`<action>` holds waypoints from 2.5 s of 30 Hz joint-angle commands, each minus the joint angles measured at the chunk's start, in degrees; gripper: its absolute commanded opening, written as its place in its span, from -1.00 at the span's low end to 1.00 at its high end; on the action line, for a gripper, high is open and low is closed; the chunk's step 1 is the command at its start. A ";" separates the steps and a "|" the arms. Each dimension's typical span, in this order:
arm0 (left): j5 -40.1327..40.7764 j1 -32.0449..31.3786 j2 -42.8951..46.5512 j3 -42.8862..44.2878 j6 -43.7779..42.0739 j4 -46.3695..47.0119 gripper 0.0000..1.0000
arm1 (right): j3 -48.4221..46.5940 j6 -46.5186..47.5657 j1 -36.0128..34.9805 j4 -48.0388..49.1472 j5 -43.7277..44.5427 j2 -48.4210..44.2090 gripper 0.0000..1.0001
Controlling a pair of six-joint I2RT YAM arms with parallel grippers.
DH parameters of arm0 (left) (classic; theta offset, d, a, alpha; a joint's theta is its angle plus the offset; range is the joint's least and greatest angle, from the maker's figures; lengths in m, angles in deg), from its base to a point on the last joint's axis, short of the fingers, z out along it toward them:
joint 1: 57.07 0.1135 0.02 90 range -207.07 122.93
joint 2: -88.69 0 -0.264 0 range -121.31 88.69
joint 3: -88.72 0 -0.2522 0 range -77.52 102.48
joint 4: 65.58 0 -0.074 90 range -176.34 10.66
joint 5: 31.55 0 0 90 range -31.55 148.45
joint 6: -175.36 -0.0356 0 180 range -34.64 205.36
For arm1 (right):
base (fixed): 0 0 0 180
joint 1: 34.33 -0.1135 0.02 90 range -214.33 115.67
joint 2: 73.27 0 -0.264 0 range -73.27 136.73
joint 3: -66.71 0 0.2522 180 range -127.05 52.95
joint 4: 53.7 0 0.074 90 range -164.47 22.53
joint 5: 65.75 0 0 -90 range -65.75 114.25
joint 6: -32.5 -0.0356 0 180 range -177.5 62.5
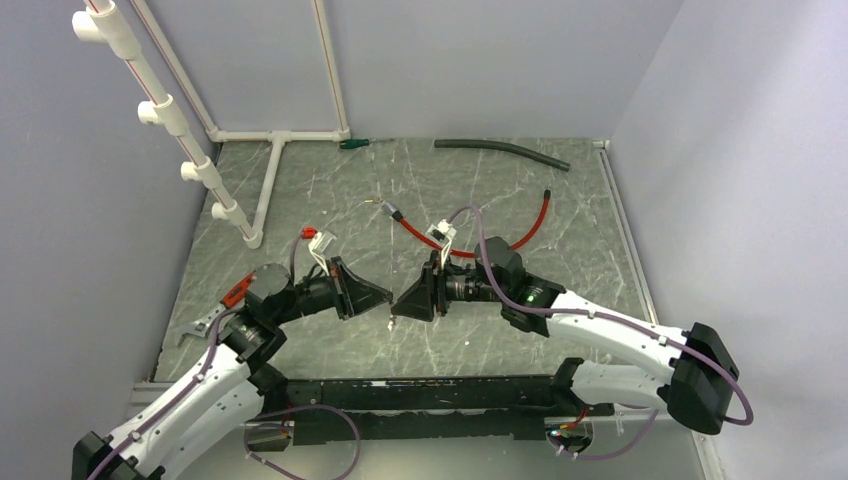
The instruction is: Unlock with the key
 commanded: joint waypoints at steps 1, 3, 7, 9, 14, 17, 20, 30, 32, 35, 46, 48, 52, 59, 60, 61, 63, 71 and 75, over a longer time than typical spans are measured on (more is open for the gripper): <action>10.53 -0.14 3.26 4.22 -1.27 -5.33 -1.00 | -2.38 0.54 -0.06 -1.58 5.30 -1.94 0.09; 12.77 -0.10 4.41 4.15 -0.07 -4.74 -1.00 | -1.42 0.19 -0.07 -0.51 6.68 -3.34 0.23; 12.99 -0.08 5.37 3.27 2.67 0.00 -1.00 | 1.69 -0.82 -0.07 3.81 9.64 -6.90 0.24; 13.16 -0.14 5.43 2.83 4.49 2.93 -1.00 | 3.26 -1.72 -0.07 7.13 9.95 -8.15 0.22; 13.06 -0.10 4.44 2.38 7.31 8.85 -1.00 | 4.96 -3.88 -0.07 13.69 8.56 -8.45 0.16; 11.89 -0.13 2.78 2.51 7.67 11.13 -1.00 | 4.98 -4.91 -0.09 16.51 8.01 -7.40 0.11; 11.35 -0.14 1.57 1.84 8.36 13.40 -1.00 | 4.41 -5.84 -0.03 19.08 6.63 -5.95 0.10; 10.95 -0.14 0.94 0.79 9.63 16.15 -1.00 | 2.35 -6.40 -0.16 20.78 5.10 -2.47 -0.04; 11.00 -0.13 1.08 0.59 9.68 16.16 -1.00 | 1.88 -6.09 -0.17 20.00 5.19 -2.14 -0.04; 10.84 -0.14 1.47 0.54 9.67 15.92 -1.00 | 1.31 -5.14 -0.21 18.15 6.91 -3.02 -0.04; 11.47 -0.12 2.24 1.43 8.58 13.27 -1.00 | 0.46 -2.25 -0.40 15.13 9.24 -5.04 0.06; 11.19 -0.12 1.65 1.17 8.88 14.34 -1.00 | 0.13 -2.32 -0.58 15.72 8.84 -4.00 0.04; 11.23 -0.14 1.32 1.08 8.93 14.79 -1.00 | -0.72 -2.13 -0.86 16.21 8.11 -2.44 -0.04; 11.93 -0.13 1.60 0.92 8.15 14.09 -1.00 | -1.54 -2.61 -1.21 17.04 7.18 -0.80 -0.26; 12.02 -0.12 1.59 0.92 8.08 14.04 -1.00 | -1.52 -2.72 -1.29 17.27 7.05 -0.64 -0.30; 12.00 -0.14 1.50 0.94 8.04 14.10 -1.00 | -1.39 -2.86 -1.38 17.49 7.04 -0.52 -0.34; 11.97 -0.10 1.32 0.88 8.10 14.40 -1.00 | -1.37 -3.07 -1.47 17.88 6.99 -0.31 -0.45; 12.14 -0.13 2.34 1.01 7.59 13.30 -1.00 | -1.02 -3.10 -1.75 17.69 7.38 -0.72 -0.63; 12.46 -0.13 3.12 0.78 7.40 12.53 -1.00 | -0.82 -3.10 -1.74 17.23 7.65 -1.22 -0.67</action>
